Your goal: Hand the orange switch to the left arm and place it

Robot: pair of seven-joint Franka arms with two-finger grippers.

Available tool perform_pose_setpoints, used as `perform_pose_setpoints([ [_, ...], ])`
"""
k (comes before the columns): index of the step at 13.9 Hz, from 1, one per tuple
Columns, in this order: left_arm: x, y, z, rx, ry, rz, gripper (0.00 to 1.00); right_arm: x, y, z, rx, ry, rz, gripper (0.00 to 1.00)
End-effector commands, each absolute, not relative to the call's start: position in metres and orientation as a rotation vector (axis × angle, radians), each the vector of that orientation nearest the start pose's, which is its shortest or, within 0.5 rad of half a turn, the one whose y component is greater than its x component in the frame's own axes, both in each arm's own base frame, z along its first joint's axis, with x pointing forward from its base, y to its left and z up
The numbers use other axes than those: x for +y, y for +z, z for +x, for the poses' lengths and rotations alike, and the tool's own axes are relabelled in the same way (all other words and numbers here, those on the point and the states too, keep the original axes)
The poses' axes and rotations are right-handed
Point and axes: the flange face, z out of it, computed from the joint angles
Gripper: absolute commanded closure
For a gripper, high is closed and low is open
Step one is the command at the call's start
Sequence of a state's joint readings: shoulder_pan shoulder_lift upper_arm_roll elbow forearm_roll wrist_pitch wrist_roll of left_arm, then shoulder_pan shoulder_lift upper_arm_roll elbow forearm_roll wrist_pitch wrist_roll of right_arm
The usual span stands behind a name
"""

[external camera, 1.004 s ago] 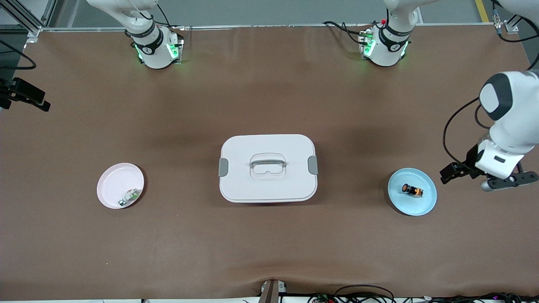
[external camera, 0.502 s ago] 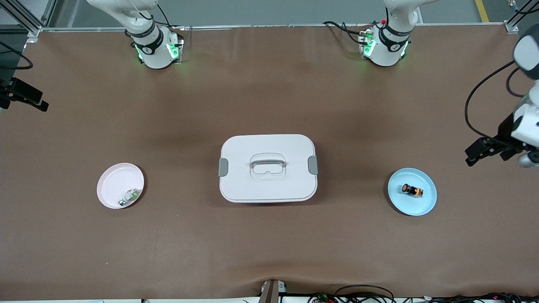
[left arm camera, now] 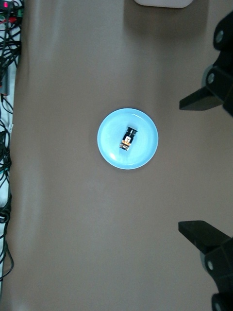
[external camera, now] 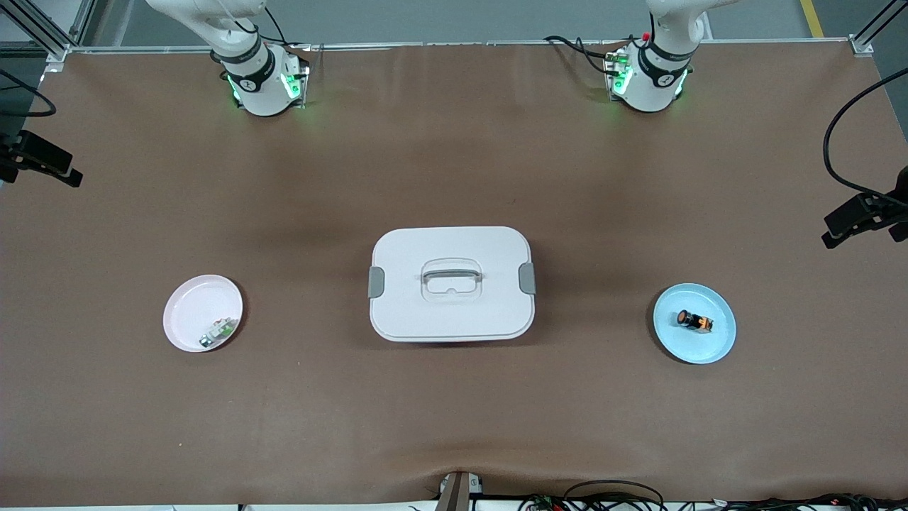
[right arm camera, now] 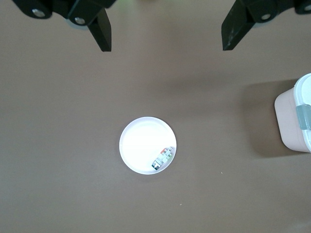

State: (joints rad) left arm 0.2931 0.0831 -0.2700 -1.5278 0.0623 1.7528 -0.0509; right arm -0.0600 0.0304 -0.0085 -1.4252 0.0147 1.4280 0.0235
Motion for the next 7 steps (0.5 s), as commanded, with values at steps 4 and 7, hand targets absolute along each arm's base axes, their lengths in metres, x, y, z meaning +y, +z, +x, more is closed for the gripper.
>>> perform_pose_setpoints([
  [4, 0.0202, 0.6325, 0.5857, -0.093, -0.194, -3.14, 0.0, -0.0371, 0.6676, 0.5457, 0.154, 0.044, -3.111, 0.0],
  [7, 0.0184, 0.6308, 0.5862, -0.093, -0.189, -3.141, 0.0, -0.0371, 0.6677, 0.5458, 0.154, 0.042, -3.111, 0.0],
])
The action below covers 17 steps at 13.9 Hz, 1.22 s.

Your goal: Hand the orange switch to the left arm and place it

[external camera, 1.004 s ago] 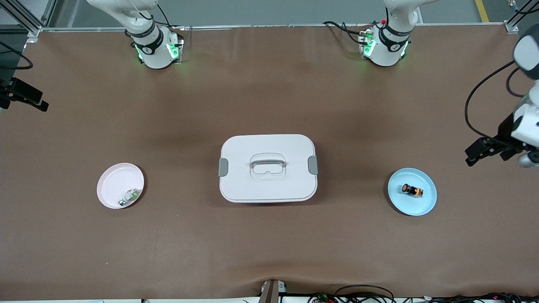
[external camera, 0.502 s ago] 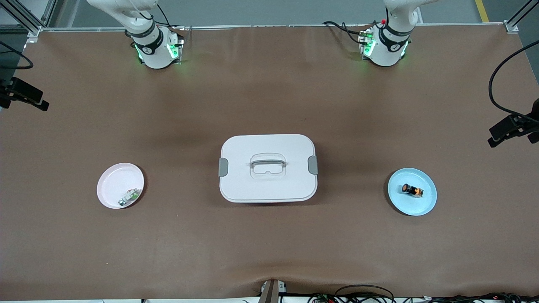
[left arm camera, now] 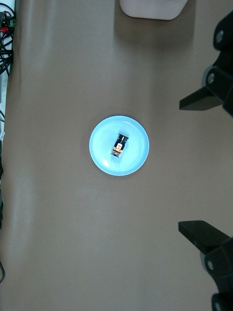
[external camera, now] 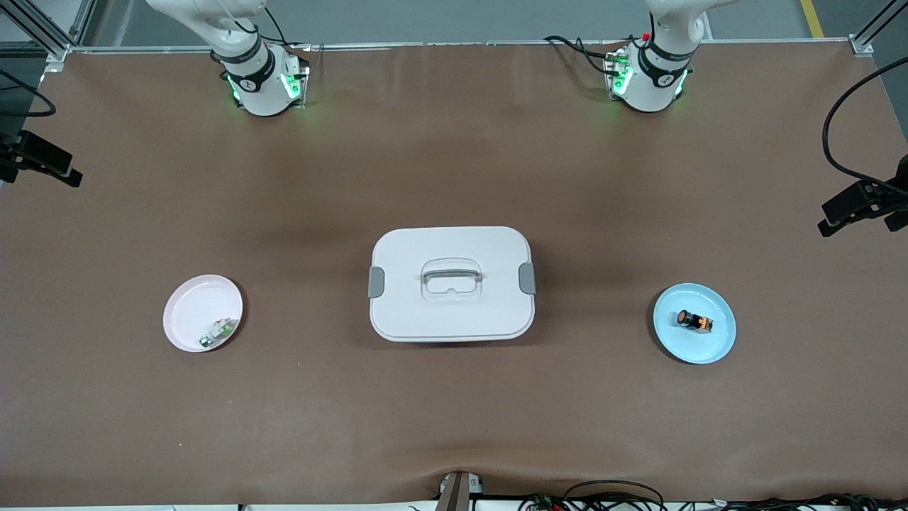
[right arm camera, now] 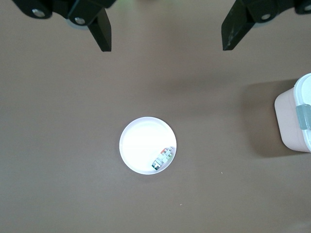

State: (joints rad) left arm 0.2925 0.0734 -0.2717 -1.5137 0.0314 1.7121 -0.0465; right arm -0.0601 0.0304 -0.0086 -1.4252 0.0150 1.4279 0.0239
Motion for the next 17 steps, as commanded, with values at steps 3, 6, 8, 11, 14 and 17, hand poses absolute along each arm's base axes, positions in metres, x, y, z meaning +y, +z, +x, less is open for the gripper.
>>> perform_pose_setpoints([
  [3, 0.005, 0.624, 0.59, -0.064, -0.172, -3.142, 0.0, -0.037, 0.668, 0.546, 0.154, 0.044, -3.111, 0.0],
  [6, 0.001, 0.622, 0.591, -0.063, -0.169, -3.136, 0.0, -0.038, 0.668, 0.546, 0.159, 0.044, -3.111, 0.0],
  [8, 0.006, 0.622, 0.591, -0.076, -0.173, -3.127, 0.0, -0.039, 0.668, 0.546, 0.159, 0.045, -3.112, 0.0],
  [11, 0.002, 0.613, 0.597, -0.07, -0.166, -3.124, 0.0, -0.035, 0.668, 0.546, 0.157, 0.045, -3.111, 0.0],
  [14, 0.0, 0.595, 0.604, -0.077, -0.128, -3.152, 0.0, -0.035, 0.668, 0.546, 0.157, 0.045, -3.111, 0.0],
  [17, 0.0, 0.582, 0.602, -0.08, -0.085, -3.155, 0.0, -0.036, 0.668, 0.546, 0.157, 0.045, -3.111, 0.0],
])
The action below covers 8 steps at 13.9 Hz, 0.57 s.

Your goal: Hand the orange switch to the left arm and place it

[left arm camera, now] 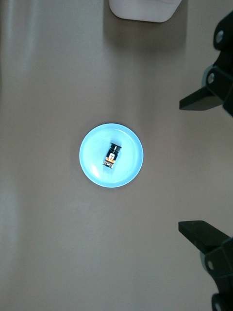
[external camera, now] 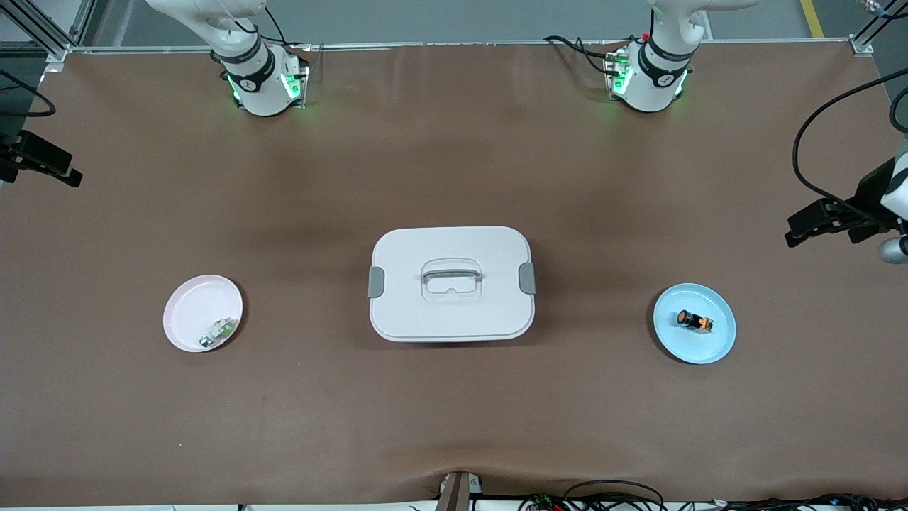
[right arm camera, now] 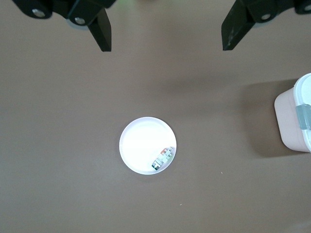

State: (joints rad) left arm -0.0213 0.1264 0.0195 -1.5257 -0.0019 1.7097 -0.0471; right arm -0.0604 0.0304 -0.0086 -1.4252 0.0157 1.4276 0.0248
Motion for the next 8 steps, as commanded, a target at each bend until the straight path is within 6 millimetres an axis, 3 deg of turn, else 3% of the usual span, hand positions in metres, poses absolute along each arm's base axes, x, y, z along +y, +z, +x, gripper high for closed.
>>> perform_pose_setpoints([
  [1, 0.0, 0.579, 0.6, -0.08, -0.075, -3.153, 0.0, -0.037, 0.668, 0.546, 0.159, 0.045, -3.111, 0.0],
  [5, 0.005, 0.601, 0.574, -0.082, -0.121, -3.153, 0.0, -0.037, 0.668, 0.546, 0.159, 0.045, -3.111, 0.0],
  [8, 0.002, 0.622, 0.566, -0.061, -0.188, -3.143, 0.0, -0.037, 0.668, 0.546, 0.159, 0.045, -3.111, 0.0],
])
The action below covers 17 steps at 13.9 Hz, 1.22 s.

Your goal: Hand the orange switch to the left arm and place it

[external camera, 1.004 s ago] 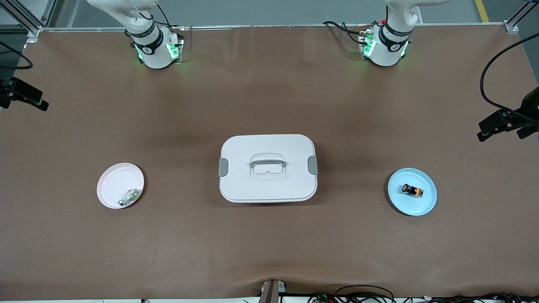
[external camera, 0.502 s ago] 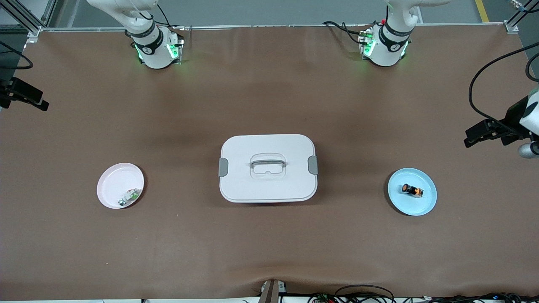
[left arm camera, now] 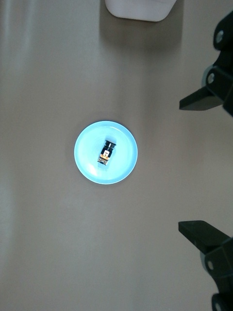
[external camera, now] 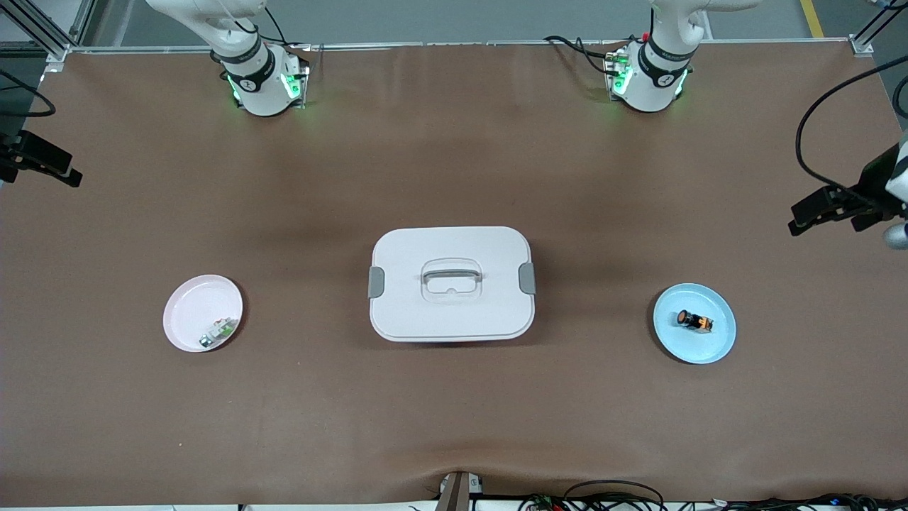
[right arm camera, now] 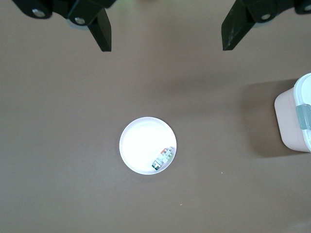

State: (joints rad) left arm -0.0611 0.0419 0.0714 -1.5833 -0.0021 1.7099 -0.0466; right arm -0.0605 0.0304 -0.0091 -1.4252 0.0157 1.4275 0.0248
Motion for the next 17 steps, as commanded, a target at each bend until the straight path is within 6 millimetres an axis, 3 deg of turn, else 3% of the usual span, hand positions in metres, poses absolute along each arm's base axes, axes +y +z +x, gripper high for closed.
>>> perform_pose_setpoints([
  [1, -0.005, 0.627, 0.566, -0.032, -0.202, -3.143, 0.0, -0.037, 0.668, 0.546, 0.159, 0.045, -3.111, 0.0],
  [10, -0.001, 0.636, 0.566, -0.029, -0.222, -3.137, 0.0, -0.035, 0.667, 0.546, 0.154, 0.045, -3.111, 0.0],
  [14, -0.014, 0.634, 0.569, -0.037, -0.207, -3.148, 0.0, -0.035, 0.667, 0.546, 0.154, 0.045, -3.111, 0.0],
  [17, -0.014, 0.635, 0.567, -0.044, -0.101, -3.154, 0.0, -0.035, 0.667, 0.546, 0.154, 0.045, -3.111, 0.0],
])
